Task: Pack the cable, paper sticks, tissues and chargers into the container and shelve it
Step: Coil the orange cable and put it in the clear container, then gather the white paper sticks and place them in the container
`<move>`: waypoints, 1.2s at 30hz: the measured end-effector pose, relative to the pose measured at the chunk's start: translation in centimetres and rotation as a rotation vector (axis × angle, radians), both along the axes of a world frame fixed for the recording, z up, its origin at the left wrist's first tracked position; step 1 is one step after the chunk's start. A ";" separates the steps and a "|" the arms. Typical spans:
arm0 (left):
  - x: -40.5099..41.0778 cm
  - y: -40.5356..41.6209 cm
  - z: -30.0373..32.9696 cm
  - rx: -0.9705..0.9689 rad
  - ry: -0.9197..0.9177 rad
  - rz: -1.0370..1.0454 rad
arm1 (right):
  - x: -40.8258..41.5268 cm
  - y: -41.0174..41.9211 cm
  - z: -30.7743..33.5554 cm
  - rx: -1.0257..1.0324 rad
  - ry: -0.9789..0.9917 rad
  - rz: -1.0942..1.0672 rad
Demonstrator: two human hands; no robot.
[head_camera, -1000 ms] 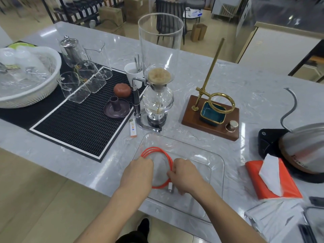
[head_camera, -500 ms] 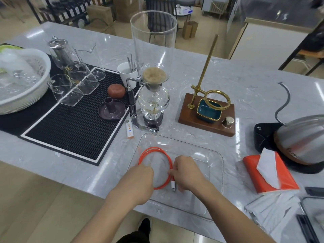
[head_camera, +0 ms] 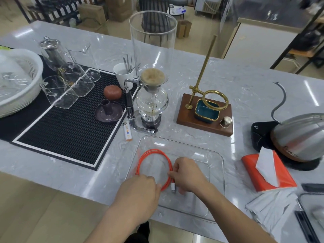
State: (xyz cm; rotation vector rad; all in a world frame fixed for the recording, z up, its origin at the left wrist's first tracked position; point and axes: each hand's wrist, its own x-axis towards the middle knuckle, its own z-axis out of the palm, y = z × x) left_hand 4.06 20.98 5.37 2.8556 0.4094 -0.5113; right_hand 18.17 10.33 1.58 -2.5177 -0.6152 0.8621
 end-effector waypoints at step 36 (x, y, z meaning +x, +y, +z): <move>4.5 -1.0 2.9 -0.379 -0.385 -0.200 | -4.7 -7.3 6.3 0.331 -0.344 -0.364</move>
